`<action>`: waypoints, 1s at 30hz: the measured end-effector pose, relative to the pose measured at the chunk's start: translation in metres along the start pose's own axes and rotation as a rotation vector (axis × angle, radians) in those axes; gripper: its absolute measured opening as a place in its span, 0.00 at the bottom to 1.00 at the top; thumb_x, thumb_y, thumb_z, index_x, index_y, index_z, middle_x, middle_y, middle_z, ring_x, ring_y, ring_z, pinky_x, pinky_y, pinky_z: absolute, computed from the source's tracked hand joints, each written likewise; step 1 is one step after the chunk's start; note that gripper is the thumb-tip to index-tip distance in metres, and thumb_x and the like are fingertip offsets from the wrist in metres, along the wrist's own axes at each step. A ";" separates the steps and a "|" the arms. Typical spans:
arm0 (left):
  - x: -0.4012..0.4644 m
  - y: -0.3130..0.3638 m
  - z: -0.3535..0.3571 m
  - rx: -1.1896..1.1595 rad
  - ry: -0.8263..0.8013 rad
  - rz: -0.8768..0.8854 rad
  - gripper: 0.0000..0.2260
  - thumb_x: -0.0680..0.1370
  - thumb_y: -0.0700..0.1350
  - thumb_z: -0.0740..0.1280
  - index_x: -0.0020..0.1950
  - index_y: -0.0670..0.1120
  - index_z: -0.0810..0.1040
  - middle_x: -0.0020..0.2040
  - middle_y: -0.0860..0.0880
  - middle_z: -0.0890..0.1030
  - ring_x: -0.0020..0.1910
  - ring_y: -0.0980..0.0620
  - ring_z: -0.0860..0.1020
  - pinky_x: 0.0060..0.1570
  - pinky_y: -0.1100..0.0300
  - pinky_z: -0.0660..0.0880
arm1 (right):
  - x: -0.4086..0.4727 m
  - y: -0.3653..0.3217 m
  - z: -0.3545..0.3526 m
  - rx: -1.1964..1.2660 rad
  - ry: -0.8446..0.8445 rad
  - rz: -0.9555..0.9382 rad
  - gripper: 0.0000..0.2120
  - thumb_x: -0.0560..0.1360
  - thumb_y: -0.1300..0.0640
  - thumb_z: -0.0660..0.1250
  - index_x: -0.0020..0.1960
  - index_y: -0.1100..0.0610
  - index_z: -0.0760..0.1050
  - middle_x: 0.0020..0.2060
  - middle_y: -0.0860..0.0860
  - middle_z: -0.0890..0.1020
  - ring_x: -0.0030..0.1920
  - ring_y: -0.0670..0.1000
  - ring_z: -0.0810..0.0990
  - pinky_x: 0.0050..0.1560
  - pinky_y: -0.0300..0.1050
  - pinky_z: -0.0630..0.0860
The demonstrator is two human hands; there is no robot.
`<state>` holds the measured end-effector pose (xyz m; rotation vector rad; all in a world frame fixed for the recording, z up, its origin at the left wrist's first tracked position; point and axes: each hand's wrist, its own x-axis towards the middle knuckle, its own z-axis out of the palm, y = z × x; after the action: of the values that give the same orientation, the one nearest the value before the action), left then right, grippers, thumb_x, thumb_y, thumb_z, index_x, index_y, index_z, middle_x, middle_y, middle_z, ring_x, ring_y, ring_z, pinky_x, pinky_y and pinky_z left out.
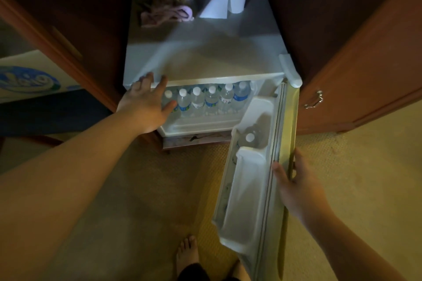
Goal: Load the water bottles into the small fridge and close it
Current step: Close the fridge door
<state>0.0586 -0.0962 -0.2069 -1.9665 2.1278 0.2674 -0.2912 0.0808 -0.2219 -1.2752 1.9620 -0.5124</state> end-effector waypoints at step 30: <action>-0.001 -0.008 -0.017 -0.138 -0.065 -0.005 0.32 0.84 0.67 0.50 0.86 0.58 0.47 0.86 0.46 0.45 0.84 0.38 0.47 0.81 0.44 0.44 | 0.077 -0.107 0.082 -0.718 -0.199 -0.569 0.30 0.83 0.33 0.33 0.82 0.42 0.34 0.81 0.49 0.32 0.78 0.52 0.24 0.80 0.58 0.32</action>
<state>0.0657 -0.1009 -0.1903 -2.0067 2.1153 0.4822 -0.1827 -0.0297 -0.2316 -2.2606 1.6419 0.0964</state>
